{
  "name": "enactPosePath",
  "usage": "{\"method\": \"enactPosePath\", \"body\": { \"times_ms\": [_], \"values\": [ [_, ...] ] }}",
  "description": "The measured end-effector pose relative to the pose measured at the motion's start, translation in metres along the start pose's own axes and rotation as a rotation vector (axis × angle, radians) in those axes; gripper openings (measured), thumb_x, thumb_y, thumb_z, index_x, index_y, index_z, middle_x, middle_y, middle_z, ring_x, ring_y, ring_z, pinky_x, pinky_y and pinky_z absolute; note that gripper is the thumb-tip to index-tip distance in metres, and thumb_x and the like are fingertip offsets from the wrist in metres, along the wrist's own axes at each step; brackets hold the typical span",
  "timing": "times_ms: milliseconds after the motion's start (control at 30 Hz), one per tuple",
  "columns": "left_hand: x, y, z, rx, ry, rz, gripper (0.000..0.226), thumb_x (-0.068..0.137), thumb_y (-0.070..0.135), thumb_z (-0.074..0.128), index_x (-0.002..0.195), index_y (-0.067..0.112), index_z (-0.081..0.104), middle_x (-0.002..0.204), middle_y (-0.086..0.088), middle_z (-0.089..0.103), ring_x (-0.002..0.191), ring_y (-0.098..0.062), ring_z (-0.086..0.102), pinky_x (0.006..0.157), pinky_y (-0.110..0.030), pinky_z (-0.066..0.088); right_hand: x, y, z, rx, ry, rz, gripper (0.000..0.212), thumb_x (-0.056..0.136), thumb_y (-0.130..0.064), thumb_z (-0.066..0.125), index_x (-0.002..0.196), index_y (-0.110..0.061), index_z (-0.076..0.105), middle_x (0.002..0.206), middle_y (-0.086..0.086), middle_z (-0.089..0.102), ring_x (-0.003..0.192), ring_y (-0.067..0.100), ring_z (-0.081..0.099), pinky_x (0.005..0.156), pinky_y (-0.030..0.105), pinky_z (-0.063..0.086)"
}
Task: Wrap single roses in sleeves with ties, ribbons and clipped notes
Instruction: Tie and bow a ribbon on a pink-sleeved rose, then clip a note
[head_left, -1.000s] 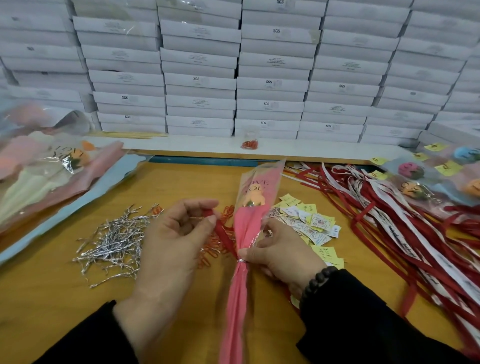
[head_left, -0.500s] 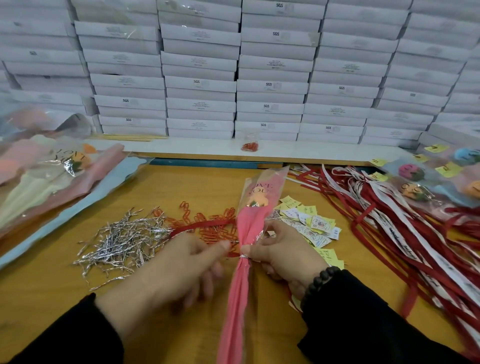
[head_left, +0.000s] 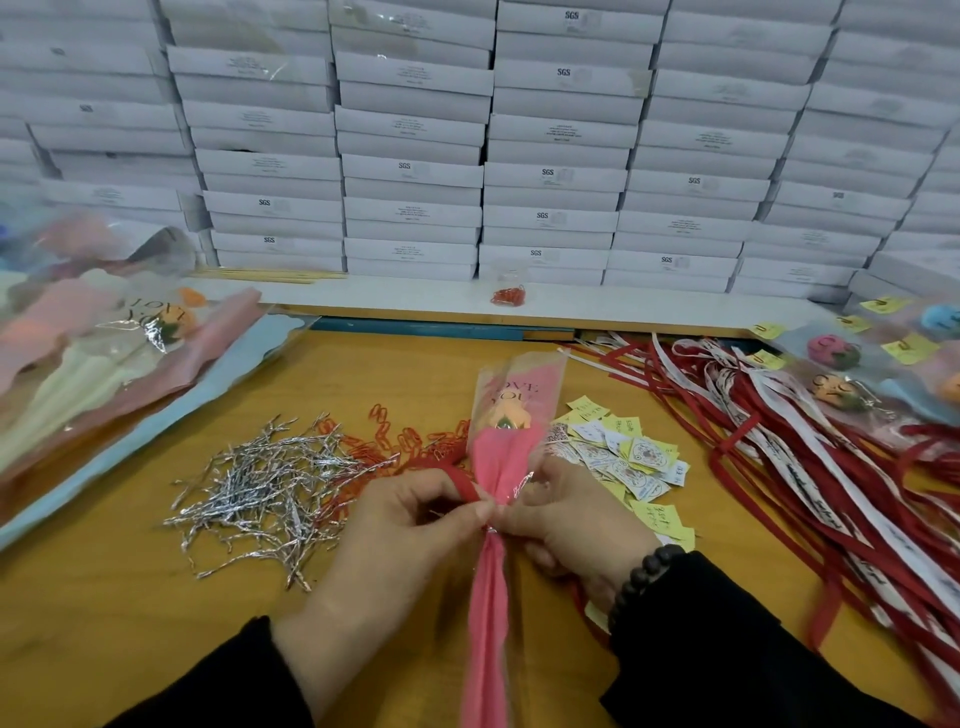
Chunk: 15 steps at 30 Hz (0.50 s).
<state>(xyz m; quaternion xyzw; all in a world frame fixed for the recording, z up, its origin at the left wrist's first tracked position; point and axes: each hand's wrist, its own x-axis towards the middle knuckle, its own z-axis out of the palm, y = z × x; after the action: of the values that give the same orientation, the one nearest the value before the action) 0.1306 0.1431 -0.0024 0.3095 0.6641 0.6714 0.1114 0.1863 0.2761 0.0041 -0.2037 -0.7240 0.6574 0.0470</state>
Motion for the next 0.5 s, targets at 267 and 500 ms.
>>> {"method": "enactPosePath", "body": {
  "times_ms": [267,500],
  "values": [
    [-0.0027,-0.0048,0.0006,0.2,-0.139,0.038,0.005,0.076,0.003,0.071,0.071,0.001,0.071,0.061,0.001,0.064,0.058,0.0,0.054,0.057,-0.012,0.042,0.0042,0.0034,0.0011,-0.151,0.024,0.058,0.009,0.095,-0.009,0.048,0.101,-0.016,0.05,0.03,-0.007,0.043,0.026,0.003,0.036,0.03,0.016,0.026],
    [-0.0008,-0.0078,-0.0015,0.465,-0.163,0.095,0.03,0.081,0.014,0.07,0.057,0.03,0.061,0.061,0.016,0.058,0.061,0.003,0.051,0.054,-0.011,0.036,0.0062,0.004,0.0002,-0.283,0.015,0.036,0.021,0.09,-0.008,0.052,0.111,-0.012,0.051,0.032,-0.006,0.043,0.027,0.006,0.035,0.035,0.019,0.029]
  ]
}}
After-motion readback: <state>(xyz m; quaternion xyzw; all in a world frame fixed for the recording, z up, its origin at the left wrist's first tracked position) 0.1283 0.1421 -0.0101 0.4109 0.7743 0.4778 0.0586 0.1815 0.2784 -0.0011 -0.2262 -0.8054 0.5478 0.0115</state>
